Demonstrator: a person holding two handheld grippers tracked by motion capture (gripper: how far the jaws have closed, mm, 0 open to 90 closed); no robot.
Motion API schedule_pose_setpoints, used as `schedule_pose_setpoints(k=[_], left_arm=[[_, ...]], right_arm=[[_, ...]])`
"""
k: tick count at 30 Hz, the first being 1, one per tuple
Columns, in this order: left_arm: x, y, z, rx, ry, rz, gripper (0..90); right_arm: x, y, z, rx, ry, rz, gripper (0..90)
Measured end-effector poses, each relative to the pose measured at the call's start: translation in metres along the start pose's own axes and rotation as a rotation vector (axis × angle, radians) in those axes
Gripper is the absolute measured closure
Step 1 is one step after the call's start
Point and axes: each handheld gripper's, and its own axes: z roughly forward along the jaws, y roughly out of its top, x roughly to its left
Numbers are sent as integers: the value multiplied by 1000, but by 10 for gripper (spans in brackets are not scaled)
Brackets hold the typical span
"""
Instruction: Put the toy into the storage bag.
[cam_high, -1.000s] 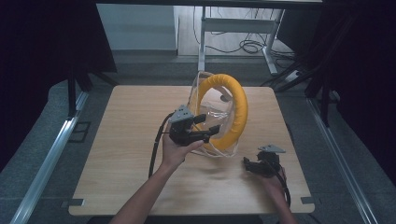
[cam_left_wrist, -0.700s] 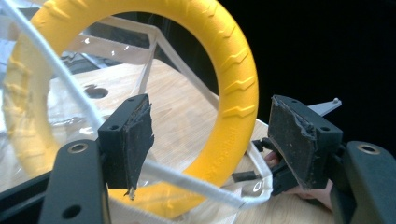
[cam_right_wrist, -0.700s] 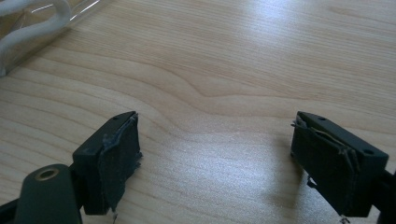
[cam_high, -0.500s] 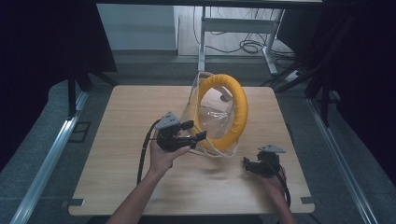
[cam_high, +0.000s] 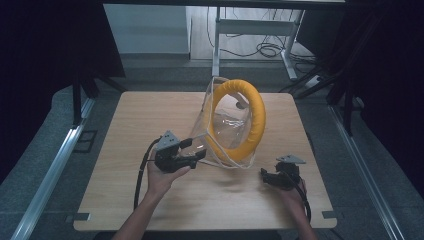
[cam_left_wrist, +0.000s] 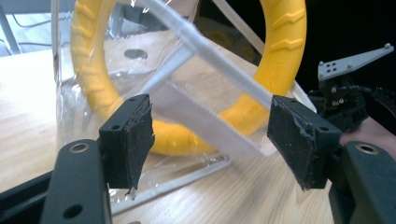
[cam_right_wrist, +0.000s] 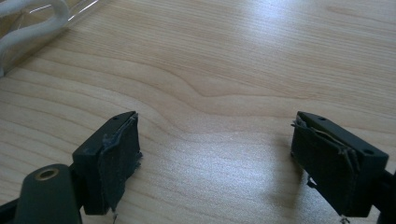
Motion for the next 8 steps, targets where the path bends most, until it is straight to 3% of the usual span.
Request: schedule_pose_setpoints(k=[8], left_arm=[[5, -10, -3, 13, 9, -20, 312]], right_arm=[[0, 0, 0, 1, -1, 2, 161]])
